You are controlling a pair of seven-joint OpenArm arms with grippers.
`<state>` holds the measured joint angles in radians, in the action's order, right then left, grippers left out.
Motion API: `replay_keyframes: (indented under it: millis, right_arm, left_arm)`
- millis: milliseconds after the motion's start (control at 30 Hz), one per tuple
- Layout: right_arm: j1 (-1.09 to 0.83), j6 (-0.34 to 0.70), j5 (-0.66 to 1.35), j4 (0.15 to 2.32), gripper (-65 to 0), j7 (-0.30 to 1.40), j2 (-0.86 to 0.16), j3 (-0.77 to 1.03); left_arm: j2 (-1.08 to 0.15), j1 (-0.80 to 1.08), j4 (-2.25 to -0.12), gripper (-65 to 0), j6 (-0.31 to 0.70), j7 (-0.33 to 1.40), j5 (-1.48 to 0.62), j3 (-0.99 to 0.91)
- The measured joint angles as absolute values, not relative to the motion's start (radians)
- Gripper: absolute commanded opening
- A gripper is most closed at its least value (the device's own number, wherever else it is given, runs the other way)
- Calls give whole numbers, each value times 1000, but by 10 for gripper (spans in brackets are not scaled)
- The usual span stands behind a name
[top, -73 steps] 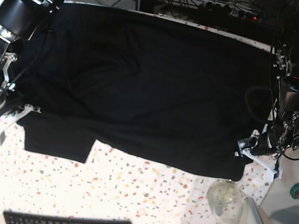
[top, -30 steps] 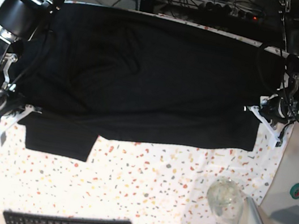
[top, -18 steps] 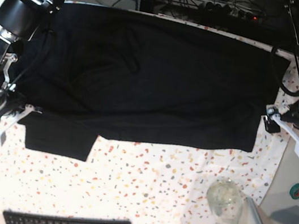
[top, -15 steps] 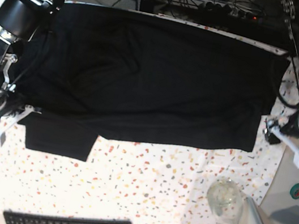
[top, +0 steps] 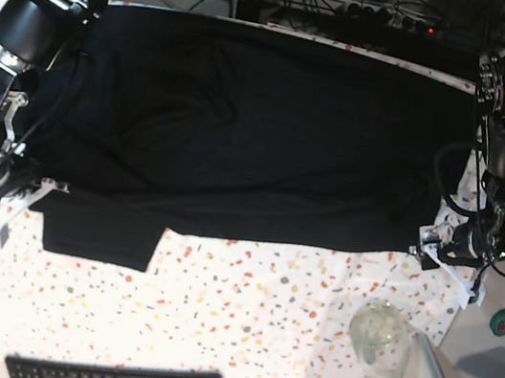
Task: Layout the t-shirt on the table in an organized manner, then fold the t-shirt properly
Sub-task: 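Lift the hem corners with both grippers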
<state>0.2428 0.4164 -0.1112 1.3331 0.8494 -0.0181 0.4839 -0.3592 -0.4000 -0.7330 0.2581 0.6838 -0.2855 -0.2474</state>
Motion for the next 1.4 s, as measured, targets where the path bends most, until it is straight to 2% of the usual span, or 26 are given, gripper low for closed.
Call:
replay_keyframes:
  millis: [433,533,633,967,1133,1300,1333,1400]
  right_arm:
    - [243,417,-111,1333,-650,849,-27,484]
    - [243,417,-111,1333,-650,849,-27,484]
    - [243,416,-112,1333,-650,849,-27,484]
    - [243,417,-112,1333,-650,849,-27,484]
    - [243,416,-111,1333,-650,849,-27,484]
    - [241,417,-112,1333,-650,850,-28,484]
    - [240,417,-112,1333,-650,849,-27,484]
    - [240,417,-112,1333,-650,850,-27,484]
  left_arm:
    - [-341,-407,-688,-202,261,675,-286,-245]
    - [-344,-414,-662,-130,262,661,-289,-245]
    - [-343,-418,-656,-102,260,620,-282,-245]
    - [-321,-419,-654,-104,257,609,-280,-245]
    - [-319,-463,-569,-104,258,573,-281,-242]
    - [-327,-471,-518,-105,244,469,-284,-114]
    - [-327,-472,-516,-114,238,466,-284,-102]
    - [-324,-472,-516,-181,233,458,-280,-108]
